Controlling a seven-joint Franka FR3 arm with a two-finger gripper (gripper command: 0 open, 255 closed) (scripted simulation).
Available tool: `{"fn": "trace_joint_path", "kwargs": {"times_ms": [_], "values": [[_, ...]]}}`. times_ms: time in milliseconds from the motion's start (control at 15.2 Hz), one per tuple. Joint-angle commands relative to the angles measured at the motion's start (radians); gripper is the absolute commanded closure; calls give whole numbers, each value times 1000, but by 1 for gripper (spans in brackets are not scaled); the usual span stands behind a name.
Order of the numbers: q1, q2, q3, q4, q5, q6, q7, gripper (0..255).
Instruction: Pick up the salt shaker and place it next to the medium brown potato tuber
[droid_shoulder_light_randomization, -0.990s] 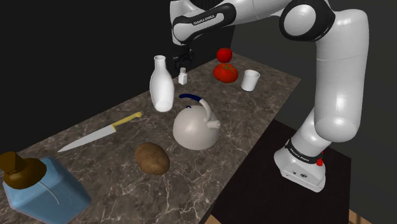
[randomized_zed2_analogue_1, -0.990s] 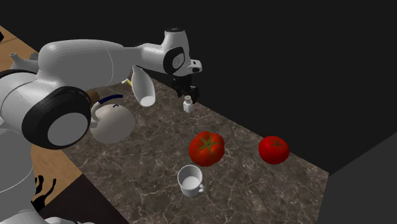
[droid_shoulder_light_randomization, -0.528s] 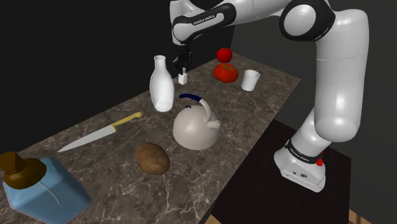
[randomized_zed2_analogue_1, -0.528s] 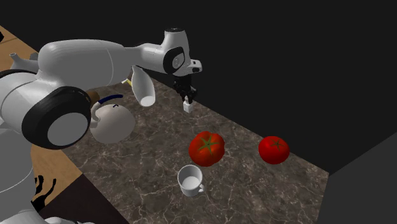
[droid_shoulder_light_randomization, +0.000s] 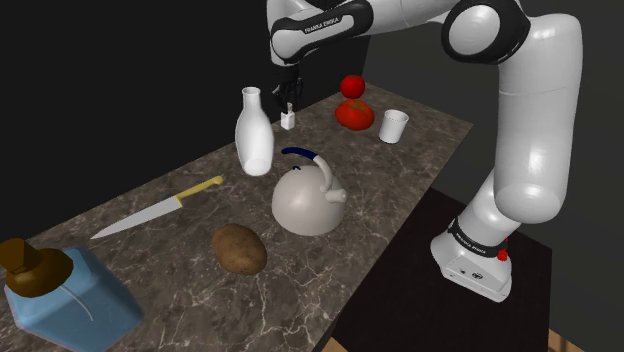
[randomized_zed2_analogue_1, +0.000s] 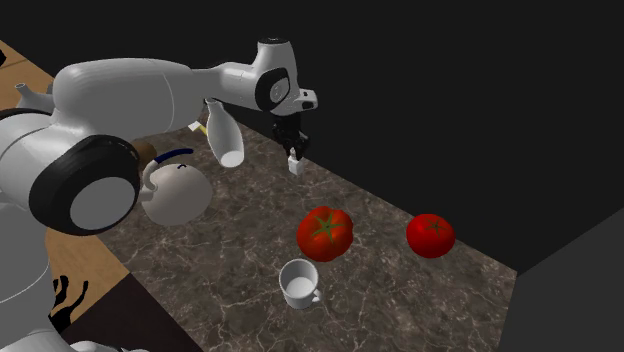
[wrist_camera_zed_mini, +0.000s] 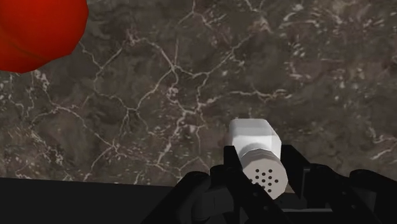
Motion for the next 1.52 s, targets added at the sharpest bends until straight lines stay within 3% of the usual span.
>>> {"fn": "trace_joint_path", "kwargs": {"times_ms": [0,1452], "values": [[0,-8,1,18,2,-26,-3,255],[5,-32,3,276,11,-307,-36,255]]}}
